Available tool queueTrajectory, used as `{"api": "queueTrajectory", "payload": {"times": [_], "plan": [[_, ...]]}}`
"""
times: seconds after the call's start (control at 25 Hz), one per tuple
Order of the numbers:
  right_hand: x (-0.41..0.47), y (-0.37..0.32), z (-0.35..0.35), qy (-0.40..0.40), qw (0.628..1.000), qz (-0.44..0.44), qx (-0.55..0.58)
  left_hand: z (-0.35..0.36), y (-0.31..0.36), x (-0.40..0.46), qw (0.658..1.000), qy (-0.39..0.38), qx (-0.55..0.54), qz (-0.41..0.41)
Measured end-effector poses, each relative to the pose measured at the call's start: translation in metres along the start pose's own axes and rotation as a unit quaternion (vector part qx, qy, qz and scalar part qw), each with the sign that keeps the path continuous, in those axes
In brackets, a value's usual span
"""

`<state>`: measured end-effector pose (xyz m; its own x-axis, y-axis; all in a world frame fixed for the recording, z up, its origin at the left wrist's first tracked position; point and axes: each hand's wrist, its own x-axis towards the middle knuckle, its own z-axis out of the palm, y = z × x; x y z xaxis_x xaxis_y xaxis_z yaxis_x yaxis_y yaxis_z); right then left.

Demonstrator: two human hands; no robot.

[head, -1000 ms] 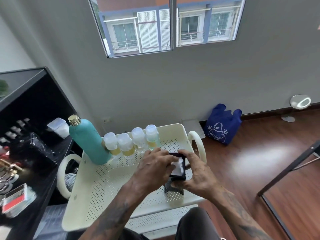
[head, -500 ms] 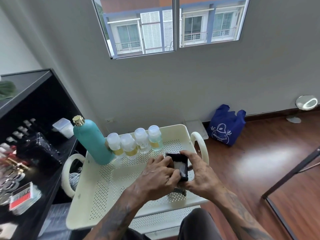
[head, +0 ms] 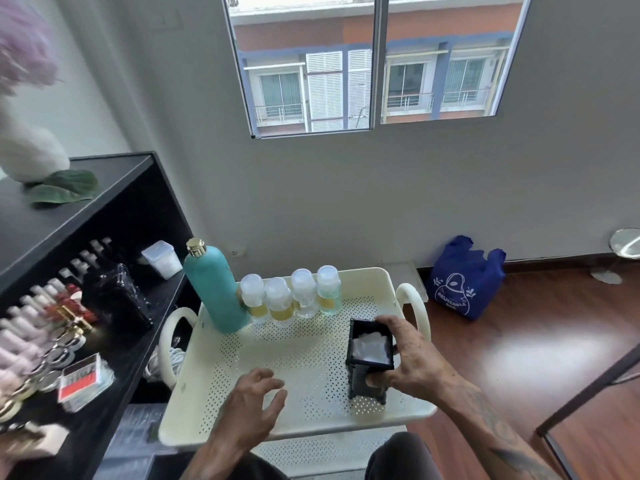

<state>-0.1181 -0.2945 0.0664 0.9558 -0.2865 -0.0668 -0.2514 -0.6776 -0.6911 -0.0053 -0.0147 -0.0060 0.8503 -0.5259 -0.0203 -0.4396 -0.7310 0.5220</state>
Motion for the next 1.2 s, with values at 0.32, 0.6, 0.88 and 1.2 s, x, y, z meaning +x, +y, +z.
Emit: {"api": "queueTrajectory", "payload": {"times": [0.32,0.6,0.88,1.2], "plan": [[-0.025,0.013,-0.024,-0.036,0.999,0.03,-0.019,0.006,-0.011,0.005,0.996,-0.036,0.036,-0.072],[-0.031,0.013,-0.028,-0.057,0.996,0.057,-0.037,0.009,-0.016,0.004,0.996,-0.037,0.028,-0.077],[-0.058,-0.017,-0.039,-0.024,0.998,0.049,-0.015,-0.016,-0.049,0.008,0.984,-0.156,-0.057,-0.06],[-0.031,-0.081,0.061,0.04,0.995,-0.094,-0.011,-0.018,-0.056,0.002,0.989,-0.119,0.003,-0.092]]}}
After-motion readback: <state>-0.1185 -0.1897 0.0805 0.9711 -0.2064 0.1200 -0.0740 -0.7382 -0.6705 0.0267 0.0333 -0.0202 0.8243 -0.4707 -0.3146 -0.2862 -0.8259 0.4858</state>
